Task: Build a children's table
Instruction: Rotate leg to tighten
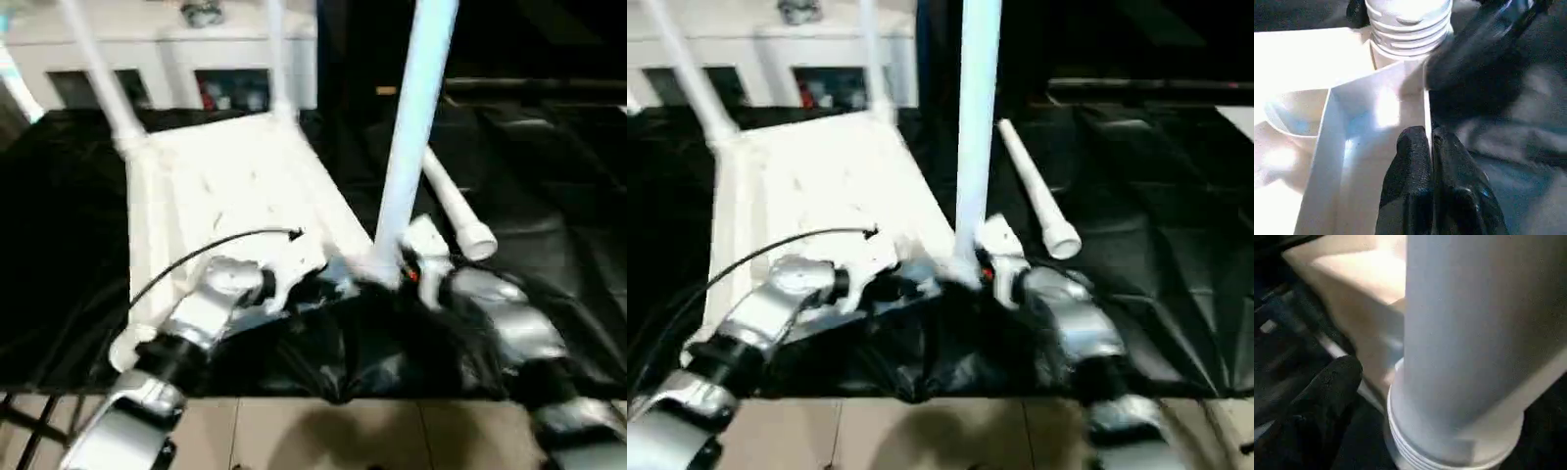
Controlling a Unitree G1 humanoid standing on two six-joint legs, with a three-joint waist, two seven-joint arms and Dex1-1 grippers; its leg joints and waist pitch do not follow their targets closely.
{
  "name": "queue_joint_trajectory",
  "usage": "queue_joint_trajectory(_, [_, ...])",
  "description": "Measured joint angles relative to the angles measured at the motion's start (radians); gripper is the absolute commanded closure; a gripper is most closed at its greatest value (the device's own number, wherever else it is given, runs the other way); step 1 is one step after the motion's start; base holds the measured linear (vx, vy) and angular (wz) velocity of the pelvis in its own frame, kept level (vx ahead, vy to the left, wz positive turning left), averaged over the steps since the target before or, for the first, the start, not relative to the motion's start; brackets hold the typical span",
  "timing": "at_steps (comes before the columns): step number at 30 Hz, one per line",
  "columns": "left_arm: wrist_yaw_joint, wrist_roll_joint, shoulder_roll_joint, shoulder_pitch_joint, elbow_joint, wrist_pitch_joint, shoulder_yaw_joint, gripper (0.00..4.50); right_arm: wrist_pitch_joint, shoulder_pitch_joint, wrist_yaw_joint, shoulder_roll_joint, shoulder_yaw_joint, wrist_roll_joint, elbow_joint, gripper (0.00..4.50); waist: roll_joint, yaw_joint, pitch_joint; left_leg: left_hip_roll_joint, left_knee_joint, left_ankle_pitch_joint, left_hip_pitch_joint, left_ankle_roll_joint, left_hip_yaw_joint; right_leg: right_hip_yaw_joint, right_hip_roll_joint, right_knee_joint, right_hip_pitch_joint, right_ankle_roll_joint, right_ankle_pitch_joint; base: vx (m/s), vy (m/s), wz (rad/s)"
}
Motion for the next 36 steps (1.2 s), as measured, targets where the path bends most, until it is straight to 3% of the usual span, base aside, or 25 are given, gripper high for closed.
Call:
queue_joint_trajectory(5, [-0.075, -0.006, 0.039, 0.013, -0.035, -0.001, -0.006, 4.50, 0.028, 0.004, 0.088, -0.032, 0.022, 0.029, -0.039, 0.26, 0.000, 0.006, 0.000, 0.000, 0.000, 0.000, 0.000, 0.000, 0.000, 0.000, 0.000, 0.000, 0.000, 0.000, 0.000, 0.000, 0.000, 0.00])
queue_joint_trajectory(22, [-0.159, -0.023, 0.092, 0.026, -0.072, 0.024, -0.013, 4.50, 0.036, 0.008, 0.137, -0.033, 0.045, 0.034, -0.052, 1.71, 0.000, 0.007, 0.000, 0.000, 0.000, 0.000, 0.000, -0.001, 0.000, 0.000, 0.000, 0.000, 0.000, 0.000, 0.000, 0.000, 0.000, 0.00])
queue_joint_trajectory(26, [-0.021, -0.007, 0.027, 0.016, -0.025, 0.036, 0.019, 4.50, 0.025, 0.002, -0.046, 0.046, -0.013, 0.014, 0.002, 1.74, 0.000, -0.001, 0.000, 0.000, 0.002, -0.003, 0.000, -0.006, 0.000, 0.001, 0.000, 0.001, 0.001, 0.000, 0.000, 0.000, 0.000, 0.00])
queue_joint_trajectory(29, [0.090, 0.007, -0.030, -0.013, 0.016, 0.058, 0.027, 4.50, 0.024, -0.022, -0.209, 0.103, -0.055, -0.002, 0.058, 1.75, 0.000, -0.020, 0.000, 0.000, 0.002, -0.003, 0.001, -0.006, -0.001, 0.001, 0.000, 0.000, 0.001, 0.000, 0.001, 0.000, 0.000, 0.00])
queue_joint_trajectory(33, [0.310, 0.049, -0.145, -0.059, 0.058, 0.141, 0.053, 4.50, 0.013, -0.097, -0.522, 0.237, -0.155, -0.008, 0.183, 1.76, 0.000, -0.036, 0.000, 0.000, 0.001, -0.003, 0.001, -0.006, -0.001, 0.001, 0.001, 0.001, 0.000, 0.000, 0.001, 0.000, 0.000, 0.00])
queue_joint_trajectory(36, [0.382, 0.057, -0.184, -0.061, 0.058, 0.162, 0.058, 4.50, -0.015, -0.126, -0.638, 0.276, -0.174, -0.014, 0.231, 1.76, 0.000, -0.041, 0.000, 0.000, -0.001, -0.003, 0.000, -0.005, -0.001, 0.000, 0.001, 0.000, -0.001, 0.000, 0.000, 0.000, 0.000, 0.00])
